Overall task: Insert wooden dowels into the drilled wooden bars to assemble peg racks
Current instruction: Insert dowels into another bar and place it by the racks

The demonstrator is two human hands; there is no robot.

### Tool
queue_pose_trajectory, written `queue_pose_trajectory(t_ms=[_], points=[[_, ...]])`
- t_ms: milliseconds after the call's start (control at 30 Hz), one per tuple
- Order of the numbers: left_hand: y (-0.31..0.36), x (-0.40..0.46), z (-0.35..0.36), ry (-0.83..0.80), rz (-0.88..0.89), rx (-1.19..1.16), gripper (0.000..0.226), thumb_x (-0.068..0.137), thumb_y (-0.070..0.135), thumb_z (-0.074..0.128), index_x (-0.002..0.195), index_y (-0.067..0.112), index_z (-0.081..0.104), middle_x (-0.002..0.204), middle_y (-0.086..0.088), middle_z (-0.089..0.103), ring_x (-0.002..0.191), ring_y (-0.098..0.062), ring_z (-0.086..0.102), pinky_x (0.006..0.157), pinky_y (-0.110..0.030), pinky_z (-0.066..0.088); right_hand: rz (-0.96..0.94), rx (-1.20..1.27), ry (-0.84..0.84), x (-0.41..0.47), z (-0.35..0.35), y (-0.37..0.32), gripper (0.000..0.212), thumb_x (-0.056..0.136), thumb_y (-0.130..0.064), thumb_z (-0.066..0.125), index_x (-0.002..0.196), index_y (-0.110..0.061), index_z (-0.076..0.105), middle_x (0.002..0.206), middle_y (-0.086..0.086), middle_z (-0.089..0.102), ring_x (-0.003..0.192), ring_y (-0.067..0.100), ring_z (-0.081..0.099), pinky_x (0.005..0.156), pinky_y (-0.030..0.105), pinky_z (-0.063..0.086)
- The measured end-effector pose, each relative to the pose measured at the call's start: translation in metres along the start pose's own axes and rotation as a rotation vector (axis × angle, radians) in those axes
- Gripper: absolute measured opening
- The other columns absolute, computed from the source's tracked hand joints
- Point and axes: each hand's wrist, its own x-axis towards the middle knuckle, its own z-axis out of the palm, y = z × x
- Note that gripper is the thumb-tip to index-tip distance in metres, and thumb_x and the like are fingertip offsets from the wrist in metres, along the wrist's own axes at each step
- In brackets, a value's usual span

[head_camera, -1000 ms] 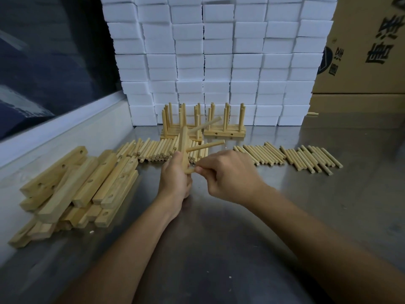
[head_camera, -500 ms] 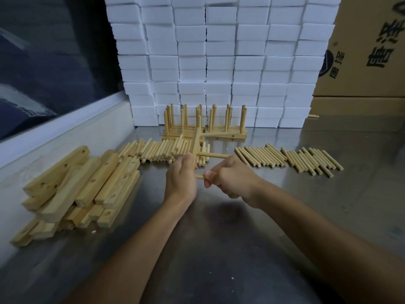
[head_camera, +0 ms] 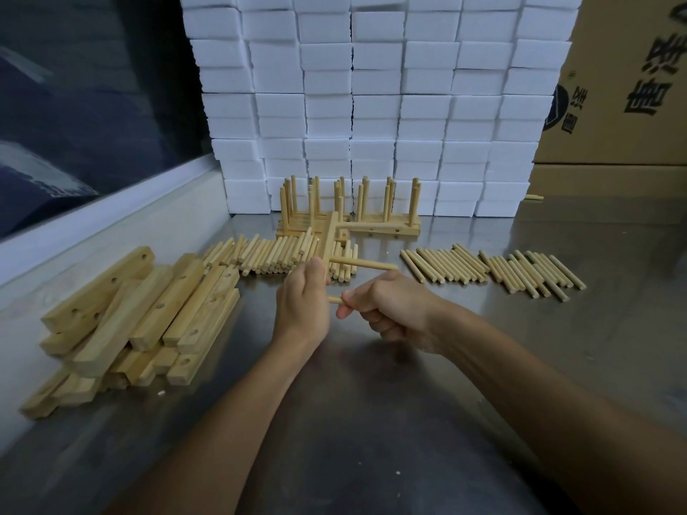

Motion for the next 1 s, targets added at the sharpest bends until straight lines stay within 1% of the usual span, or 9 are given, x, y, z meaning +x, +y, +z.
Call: queue_pose_trajectory(t_ms=[133, 200, 267, 467, 600, 700, 800, 900, 1000], points=[[-0.003, 0.004, -0.001, 0.003, -0.142, -0.105, 0.042, 0.102, 0.042, 0.033, 0.075, 0.018, 0.055, 0.068, -0.001, 0.051, 0.066, -0.021, 0.048, 0.062, -0.035, 0.036, -0.429, -0.425, 0.262, 0.006, 0.005, 0.007, 0.028, 0.096, -0.030, 0.062, 0.074, -0.018, 0.075, 0.049, -0.010, 0.053, 0.050, 0.004, 0.044, 0.056, 0.030, 0.041], [-0.003, 0.007, -0.003, -0.003, -0.237, -0.203, 0.041, 0.092, 0.048, 0.035, 0.074, 0.016, 0.053, 0.060, -0.001, 0.044, 0.056, -0.021, 0.040, 0.054, -0.036, 0.031, -0.671, -0.714, 0.383, 0.006, 0.004, 0.013, 0.029, 0.098, -0.032, 0.059, 0.077, -0.018, 0.071, 0.057, -0.008, 0.053, 0.053, 0.009, 0.045, 0.055, 0.033, 0.042], [-0.003, 0.008, -0.003, 0.015, -0.300, -0.252, 0.039, 0.092, 0.046, 0.036, 0.073, 0.016, 0.052, 0.051, 0.003, 0.039, 0.048, -0.018, 0.034, 0.047, -0.033, 0.025, -0.795, -0.842, 0.432, 0.004, 0.002, 0.017, 0.025, 0.100, -0.027, 0.055, 0.082, -0.015, 0.069, 0.065, -0.008, 0.051, 0.058, 0.012, 0.044, 0.052, 0.031, 0.038], [-0.005, 0.005, -0.002, -0.021, -0.262, -0.201, 0.043, 0.079, 0.053, 0.033, 0.069, 0.017, 0.054, 0.054, 0.001, 0.041, 0.050, -0.019, 0.036, 0.050, -0.034, 0.027, -0.644, -0.818, 0.479, 0.006, 0.007, 0.017, 0.030, 0.097, -0.024, 0.054, 0.073, -0.011, 0.064, 0.057, 0.001, 0.054, 0.057, 0.025, 0.050, 0.054, 0.035, 0.040], [-0.005, 0.005, -0.002, -0.022, -0.212, -0.183, 0.045, 0.081, 0.054, 0.031, 0.069, 0.017, 0.053, 0.056, 0.000, 0.043, 0.055, -0.022, 0.040, 0.063, -0.041, 0.033, -0.575, -0.692, 0.418, 0.005, 0.006, 0.013, 0.034, 0.098, -0.022, 0.055, 0.070, -0.007, 0.065, 0.055, 0.004, 0.056, 0.057, 0.021, 0.051, 0.057, 0.035, 0.044], [-0.004, 0.006, -0.002, -0.011, -0.214, -0.184, 0.049, 0.080, 0.058, 0.028, 0.071, 0.016, 0.053, 0.056, 0.000, 0.044, 0.055, -0.022, 0.039, 0.064, -0.042, 0.033, -0.574, -0.639, 0.410, 0.008, 0.006, 0.017, 0.029, 0.099, -0.023, 0.056, 0.078, -0.009, 0.071, 0.055, -0.010, 0.052, 0.052, 0.007, 0.047, 0.056, 0.030, 0.042], [-0.004, 0.004, -0.001, -0.034, -0.199, -0.200, 0.046, 0.095, 0.056, 0.028, 0.080, 0.020, 0.053, 0.062, -0.001, 0.045, 0.056, -0.018, 0.040, 0.067, -0.042, 0.034, -0.569, -0.463, 0.421, 0.013, 0.006, 0.023, 0.024, 0.098, -0.023, 0.061, 0.084, -0.008, 0.073, 0.058, -0.001, 0.057, 0.050, 0.008, 0.045, 0.054, 0.031, 0.040], [-0.005, 0.003, 0.000, -0.056, -0.198, -0.211, 0.034, 0.104, 0.050, 0.029, 0.089, 0.026, 0.048, 0.063, -0.002, 0.047, 0.050, -0.014, 0.045, 0.059, -0.036, 0.040, -0.571, -0.340, 0.523, 0.017, 0.004, 0.026, 0.011, 0.092, -0.027, 0.069, 0.093, -0.016, 0.072, 0.080, 0.000, 0.066, 0.064, 0.009, 0.058, 0.062, 0.027, 0.052], [-0.003, 0.002, -0.001, -0.050, -0.229, -0.234, 0.032, 0.104, 0.049, 0.030, 0.098, 0.023, 0.047, 0.058, -0.004, 0.055, 0.039, -0.012, 0.047, 0.042, -0.026, 0.038, -0.462, -0.256, 0.610, 0.021, -0.001, 0.028, 0.031, 0.086, -0.040, 0.074, 0.112, -0.027, 0.063, 0.110, -0.009, 0.059, 0.078, 0.006, 0.063, 0.071, 0.025, 0.056]])
